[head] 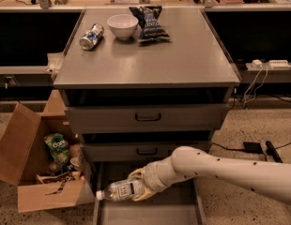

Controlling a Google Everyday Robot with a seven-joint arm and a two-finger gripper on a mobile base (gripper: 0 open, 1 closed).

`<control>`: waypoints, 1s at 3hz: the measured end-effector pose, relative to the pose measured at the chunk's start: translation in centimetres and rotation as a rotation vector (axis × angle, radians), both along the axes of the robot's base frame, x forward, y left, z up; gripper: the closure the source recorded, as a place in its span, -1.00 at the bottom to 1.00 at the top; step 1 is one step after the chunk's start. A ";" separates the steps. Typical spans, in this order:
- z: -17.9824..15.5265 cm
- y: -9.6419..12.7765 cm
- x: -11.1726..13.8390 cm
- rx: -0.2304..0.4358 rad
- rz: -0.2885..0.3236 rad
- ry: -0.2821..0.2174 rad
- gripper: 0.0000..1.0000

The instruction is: Pick blue plastic bottle from bottom drawer and place on counter

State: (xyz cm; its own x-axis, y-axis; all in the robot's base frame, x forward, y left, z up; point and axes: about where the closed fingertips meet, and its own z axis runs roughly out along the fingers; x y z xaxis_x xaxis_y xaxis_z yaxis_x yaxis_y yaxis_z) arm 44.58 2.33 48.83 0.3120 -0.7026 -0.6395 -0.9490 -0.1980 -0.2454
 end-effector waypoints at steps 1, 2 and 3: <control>0.5 0.1 0.0 0.062 0.000 0.015 1.00; 5.2 -0.7 0.8 0.198 -0.002 -0.024 1.00; 12.9 -3.1 1.1 0.318 0.006 -0.090 1.00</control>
Offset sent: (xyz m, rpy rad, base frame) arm 0.0155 -0.0475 0.1424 0.4184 -0.1243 -0.0155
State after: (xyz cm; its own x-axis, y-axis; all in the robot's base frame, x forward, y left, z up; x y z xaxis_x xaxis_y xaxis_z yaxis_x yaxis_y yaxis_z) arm 45.66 -0.76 61.77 0.3813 -0.4701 -0.7960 -0.9195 -0.1040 -0.3790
